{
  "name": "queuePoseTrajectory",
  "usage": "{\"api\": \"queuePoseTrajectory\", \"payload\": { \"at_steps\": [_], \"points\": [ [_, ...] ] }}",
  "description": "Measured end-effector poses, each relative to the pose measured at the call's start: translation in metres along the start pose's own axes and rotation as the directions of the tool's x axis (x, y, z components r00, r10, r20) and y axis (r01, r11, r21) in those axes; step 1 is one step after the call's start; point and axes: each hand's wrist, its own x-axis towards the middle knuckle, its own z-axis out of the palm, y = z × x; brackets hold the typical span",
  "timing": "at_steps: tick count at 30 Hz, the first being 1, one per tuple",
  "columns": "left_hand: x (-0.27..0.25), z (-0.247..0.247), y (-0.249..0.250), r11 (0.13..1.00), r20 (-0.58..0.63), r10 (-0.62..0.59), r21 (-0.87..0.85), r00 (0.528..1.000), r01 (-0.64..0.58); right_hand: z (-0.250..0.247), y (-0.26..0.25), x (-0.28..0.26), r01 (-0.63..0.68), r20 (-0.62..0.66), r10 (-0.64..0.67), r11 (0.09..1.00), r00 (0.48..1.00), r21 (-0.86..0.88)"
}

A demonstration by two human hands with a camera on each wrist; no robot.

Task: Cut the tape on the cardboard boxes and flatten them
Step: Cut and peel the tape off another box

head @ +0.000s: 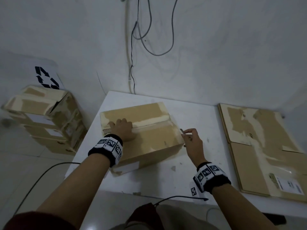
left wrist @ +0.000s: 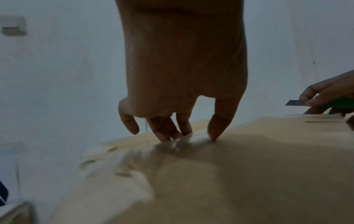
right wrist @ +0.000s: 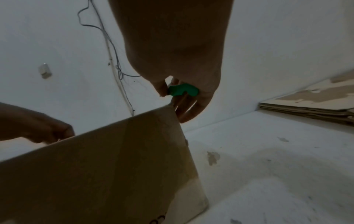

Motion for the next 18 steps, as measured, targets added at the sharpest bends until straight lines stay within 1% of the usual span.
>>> {"api": "queuePoseTrajectory", "payload": {
  "at_steps": [1,2,4,6,7,10,12,14,16,18],
  "points": [
    [-0.001,0.003,0.006,0.999,-0.001,0.01,-0.048,1.0,-0.01,-0.001,0.001,-0.006,-0.009,-0.005,0.009,1.0,1.0,0.014],
    [-0.001,0.006,0.014,0.993,0.0,0.034,-0.11,0.999,-0.034,-0.002,0.001,-0.012,-0.023,0.019,0.022,0.999,1.0,0.039],
    [-0.003,0.013,0.033,0.974,-0.003,0.108,-0.198,0.994,-0.107,-0.005,0.001,-0.018,-0.061,0.127,0.051,0.995,0.991,0.076],
    [-0.005,0.021,0.054,0.967,-0.004,0.156,-0.205,0.988,-0.153,-0.008,-0.001,-0.017,-0.068,0.197,0.06,0.997,0.979,0.034],
    [-0.006,0.025,0.062,0.965,-0.009,0.163,-0.204,0.987,-0.162,-0.008,-0.002,-0.014,-0.057,0.194,0.052,0.998,0.98,0.018],
    [-0.008,0.036,0.073,0.946,-0.072,0.168,-0.268,0.983,-0.182,-0.004,-0.008,0.005,0.04,0.12,-0.033,0.997,0.992,-0.06],
    [-0.009,0.042,0.073,0.924,-0.121,0.164,-0.329,0.979,-0.195,0.0,-0.016,0.021,0.141,0.122,-0.123,0.979,0.985,-0.15],
    [-0.011,0.045,0.073,0.911,-0.156,0.155,-0.359,0.976,-0.202,0.004,-0.028,0.036,0.205,0.2,-0.162,0.954,0.966,-0.218],
    [-0.012,0.046,0.073,0.908,-0.179,0.154,-0.362,0.972,-0.21,0.009,-0.041,0.049,0.246,0.318,-0.144,0.919,0.937,-0.308],
    [-0.013,0.046,0.074,0.911,-0.185,0.147,-0.357,0.972,-0.206,0.014,-0.055,0.057,0.314,0.443,-0.094,0.832,0.892,-0.457]
  ]
}}
